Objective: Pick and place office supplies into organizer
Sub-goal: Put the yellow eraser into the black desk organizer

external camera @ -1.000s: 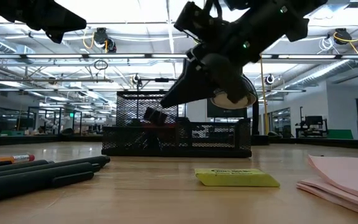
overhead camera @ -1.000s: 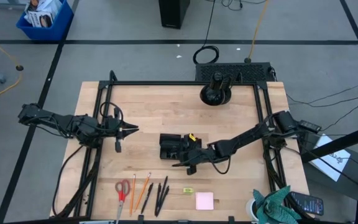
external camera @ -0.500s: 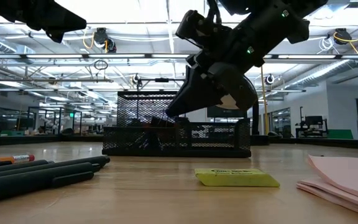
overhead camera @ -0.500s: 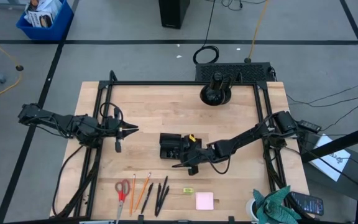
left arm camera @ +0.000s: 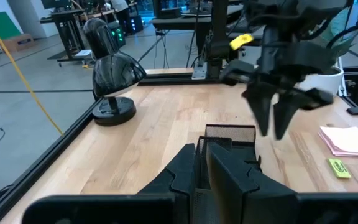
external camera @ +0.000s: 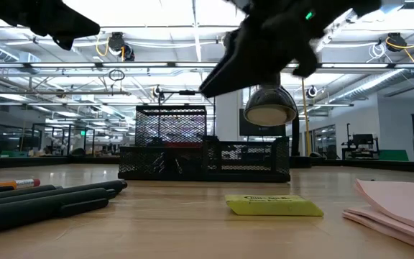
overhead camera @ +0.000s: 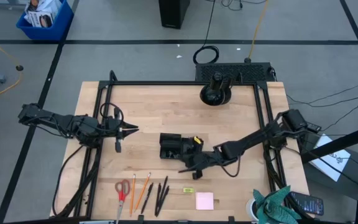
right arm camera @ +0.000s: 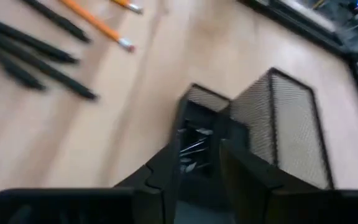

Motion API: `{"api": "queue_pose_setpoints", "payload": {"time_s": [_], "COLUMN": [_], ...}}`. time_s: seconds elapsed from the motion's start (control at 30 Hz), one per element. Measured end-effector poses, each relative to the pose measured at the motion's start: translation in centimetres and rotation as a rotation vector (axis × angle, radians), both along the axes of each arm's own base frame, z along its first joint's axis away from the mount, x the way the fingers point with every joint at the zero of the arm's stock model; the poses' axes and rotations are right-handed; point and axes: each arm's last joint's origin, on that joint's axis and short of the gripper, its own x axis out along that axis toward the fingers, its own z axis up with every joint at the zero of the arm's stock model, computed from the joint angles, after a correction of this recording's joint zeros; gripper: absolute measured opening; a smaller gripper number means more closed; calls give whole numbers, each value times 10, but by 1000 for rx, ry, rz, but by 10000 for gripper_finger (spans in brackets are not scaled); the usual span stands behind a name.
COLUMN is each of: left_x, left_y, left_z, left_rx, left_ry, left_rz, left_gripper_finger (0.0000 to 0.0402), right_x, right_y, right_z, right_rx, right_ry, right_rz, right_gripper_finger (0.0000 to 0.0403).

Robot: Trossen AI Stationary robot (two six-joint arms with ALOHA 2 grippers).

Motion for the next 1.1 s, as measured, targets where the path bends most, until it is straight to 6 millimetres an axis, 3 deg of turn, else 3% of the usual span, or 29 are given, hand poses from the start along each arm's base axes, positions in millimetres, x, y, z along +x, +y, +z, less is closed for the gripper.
{"api": "queue_pose_setpoints", "payload": {"time_s": [0.27,0.5,0.93,1.1], "left_x": [0,0,0,0], "left_y": [0,0,0,0], "left_z": [0,1,1,1], "left_rx": [0,-17,-28,-24], "left_ry": [-1,-11,-12,-8], "left_rz": [0,2,4,4], "left_gripper_finger": [47,47,47,47], "right_x": [-27,-37,-35,-33], "right_y": [22,20,-4,-1], "right_z": [-15,-22,-26,-25], "right_rx": [59,36,70,108], "right_ry": [221,333,414,394], "right_rz": [1,-36,-104,-80], "right_gripper_finger": [60,4,3,1]}}
